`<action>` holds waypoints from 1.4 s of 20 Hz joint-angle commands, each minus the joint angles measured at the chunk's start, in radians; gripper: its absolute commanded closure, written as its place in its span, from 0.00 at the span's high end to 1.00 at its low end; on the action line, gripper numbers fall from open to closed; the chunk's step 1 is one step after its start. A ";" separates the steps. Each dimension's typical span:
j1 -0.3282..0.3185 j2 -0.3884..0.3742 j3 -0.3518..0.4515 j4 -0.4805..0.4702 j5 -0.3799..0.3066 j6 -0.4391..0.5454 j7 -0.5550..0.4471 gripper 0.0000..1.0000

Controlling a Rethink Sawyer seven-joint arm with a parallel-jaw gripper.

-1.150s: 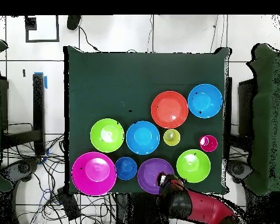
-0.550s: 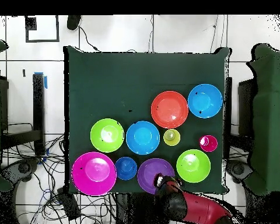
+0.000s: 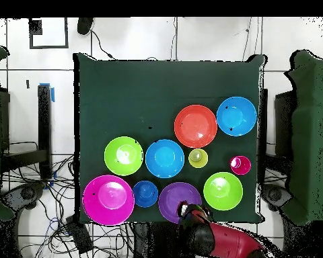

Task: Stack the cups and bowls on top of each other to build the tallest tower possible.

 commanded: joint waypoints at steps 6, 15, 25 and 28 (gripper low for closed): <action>0.040 0.060 0.037 0.006 -0.015 -0.057 0.146 1.00; 0.074 0.094 0.015 -0.006 -0.008 -0.089 0.160 1.00; 0.046 0.052 0.068 0.008 0.025 -0.053 0.171 1.00; 0.055 0.057 0.057 0.000 0.025 -0.057 0.171 1.00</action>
